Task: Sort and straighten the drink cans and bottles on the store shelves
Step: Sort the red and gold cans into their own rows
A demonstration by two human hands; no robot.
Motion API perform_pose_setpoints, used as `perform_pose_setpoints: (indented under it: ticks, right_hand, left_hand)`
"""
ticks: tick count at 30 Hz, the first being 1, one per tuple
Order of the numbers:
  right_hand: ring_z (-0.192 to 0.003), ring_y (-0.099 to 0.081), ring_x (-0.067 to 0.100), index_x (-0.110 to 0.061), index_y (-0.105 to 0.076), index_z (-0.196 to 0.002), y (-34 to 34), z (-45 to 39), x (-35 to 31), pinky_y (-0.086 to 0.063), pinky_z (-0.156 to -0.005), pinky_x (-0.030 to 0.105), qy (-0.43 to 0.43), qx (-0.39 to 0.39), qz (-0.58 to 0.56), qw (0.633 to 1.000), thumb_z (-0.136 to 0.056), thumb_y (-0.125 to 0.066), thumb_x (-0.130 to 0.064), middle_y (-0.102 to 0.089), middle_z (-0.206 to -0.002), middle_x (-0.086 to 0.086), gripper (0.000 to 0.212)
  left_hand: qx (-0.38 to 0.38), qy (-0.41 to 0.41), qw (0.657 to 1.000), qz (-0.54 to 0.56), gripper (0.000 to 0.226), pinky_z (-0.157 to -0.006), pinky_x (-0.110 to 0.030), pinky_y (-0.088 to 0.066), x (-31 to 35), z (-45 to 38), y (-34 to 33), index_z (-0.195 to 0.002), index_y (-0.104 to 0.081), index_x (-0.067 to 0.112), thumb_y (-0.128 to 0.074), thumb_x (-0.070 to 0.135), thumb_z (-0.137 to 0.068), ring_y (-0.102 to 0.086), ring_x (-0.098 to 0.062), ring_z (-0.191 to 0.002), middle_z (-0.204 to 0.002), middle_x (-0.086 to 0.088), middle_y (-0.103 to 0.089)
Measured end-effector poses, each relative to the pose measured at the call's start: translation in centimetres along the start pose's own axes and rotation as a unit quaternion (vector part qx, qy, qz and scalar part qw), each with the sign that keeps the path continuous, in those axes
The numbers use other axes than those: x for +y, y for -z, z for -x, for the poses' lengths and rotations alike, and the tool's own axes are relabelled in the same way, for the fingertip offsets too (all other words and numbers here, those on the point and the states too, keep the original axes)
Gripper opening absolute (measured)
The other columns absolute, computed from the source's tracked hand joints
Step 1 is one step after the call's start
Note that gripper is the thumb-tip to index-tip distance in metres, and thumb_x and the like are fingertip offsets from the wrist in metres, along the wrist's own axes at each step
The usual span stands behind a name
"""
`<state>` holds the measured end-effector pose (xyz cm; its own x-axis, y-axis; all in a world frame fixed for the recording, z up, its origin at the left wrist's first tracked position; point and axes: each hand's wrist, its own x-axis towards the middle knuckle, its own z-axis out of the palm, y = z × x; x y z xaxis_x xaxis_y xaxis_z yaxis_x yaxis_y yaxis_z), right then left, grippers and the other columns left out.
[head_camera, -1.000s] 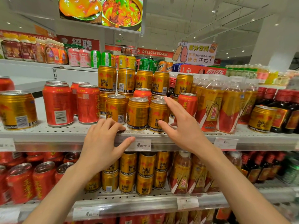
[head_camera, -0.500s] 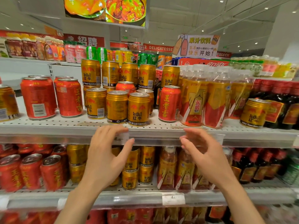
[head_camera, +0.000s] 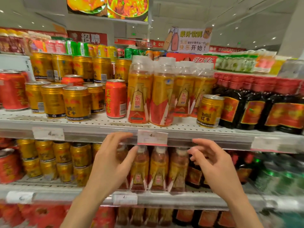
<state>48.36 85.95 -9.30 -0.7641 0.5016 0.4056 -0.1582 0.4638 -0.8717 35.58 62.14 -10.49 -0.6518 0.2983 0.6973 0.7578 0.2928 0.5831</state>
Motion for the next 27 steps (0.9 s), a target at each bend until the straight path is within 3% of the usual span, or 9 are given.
perform_pose_setpoints:
  ticks: [4, 6, 11, 14, 17, 22, 27]
  right_hand:
    - [-0.091, -0.071, 0.006, -0.035, -0.066, -0.113, 2.6, -1.3, 0.7, -0.058, -0.081, 0.025, 0.018, 0.005, 0.027, 0.999, -0.094, -0.068, -0.028, -0.075, -0.096, -0.008, 0.020]
    - [-0.092, -0.070, 0.002, -0.034, -0.066, -0.114, 3.7, -2.0, 0.7, -0.055, -0.081, 0.016, 0.033, 0.018, 0.052, 0.998, -0.094, -0.068, -0.029, -0.074, -0.096, -0.012, 0.021]
    - [-0.087, -0.063, -0.004, -0.025, -0.060, -0.123, 5.6, -5.1, -1.1, -0.052, -0.070, 0.012, 0.160, 0.121, 0.175, 0.964, -0.094, -0.068, -0.027, -0.061, -0.114, -0.009, 0.030]
    - [-0.071, -0.064, 0.004, -0.025, -0.050, -0.137, 5.5, -7.8, -2.2, -0.056, -0.064, 0.026, 0.208, 0.139, 0.268, 0.930, -0.093, -0.069, -0.032, -0.050, -0.129, -0.004, 0.048]
    - [-0.069, -0.065, 0.020, -0.023, -0.047, -0.134, 4.8, -9.4, -2.6, -0.057, -0.065, 0.039, 0.185, 0.126, 0.350, 0.910, -0.089, -0.066, -0.044, -0.046, -0.134, 0.000, 0.053]
    - [-0.083, -0.060, 0.024, -0.023, -0.039, -0.116, 4.4, -10.1, -2.9, -0.042, -0.067, 0.033, 0.149, 0.140, 0.309, 0.929, -0.084, -0.074, -0.050, -0.057, -0.115, 0.001, 0.055]
    - [-0.088, -0.064, 0.020, -0.027, -0.038, -0.108, 4.2, -9.1, -3.1, -0.054, -0.072, 0.036, 0.153, 0.138, 0.193, 0.959, -0.080, -0.078, -0.051, -0.059, -0.106, -0.003, 0.055]
  left_hand:
    - [0.008, -0.038, 0.999, -0.036, 0.033, -0.097, -0.027, -0.046, 1.5, -1.5, -2.2, -0.122, -0.063, 0.025, -0.064, 0.036, -0.090, -0.054, -0.005, -0.115, -0.115, 0.015, -0.055]
    - [0.014, -0.052, 0.997, -0.063, 0.034, -0.099, -0.017, -0.038, 1.9, -2.2, -3.1, -0.122, -0.064, 0.023, -0.064, 0.036, -0.090, -0.049, -0.004, -0.115, -0.116, 0.013, -0.054]
    - [0.019, -0.063, 0.991, -0.117, 0.032, -0.097, -0.006, -0.026, 1.3, -3.3, -4.4, -0.117, -0.069, 0.024, -0.067, 0.036, -0.087, -0.044, -0.011, -0.112, -0.111, 0.012, -0.054]
    - [0.021, -0.060, 0.992, -0.107, 0.028, -0.095, -0.006, -0.027, 0.9, -3.6, -4.6, -0.114, -0.068, 0.027, -0.073, 0.033, -0.087, -0.043, -0.011, -0.108, -0.107, 0.013, -0.052]
    - [0.023, -0.062, 0.992, -0.112, 0.031, -0.094, -0.006, -0.027, 0.8, -3.7, -4.6, -0.113, -0.069, 0.026, -0.079, 0.025, -0.083, -0.043, -0.012, -0.106, -0.106, 0.011, -0.052]
    - [0.026, -0.061, 0.992, -0.110, 0.032, -0.095, -0.008, -0.028, 0.6, -3.8, -4.7, -0.112, -0.069, 0.025, -0.080, 0.026, -0.082, -0.043, -0.013, -0.105, -0.105, 0.010, -0.052]
    - [0.031, -0.058, 0.991, -0.113, 0.031, -0.094, -0.006, -0.028, 0.7, -3.8, -4.9, -0.111, -0.069, 0.025, -0.080, 0.030, -0.082, -0.042, -0.011, -0.105, -0.104, 0.010, -0.052]
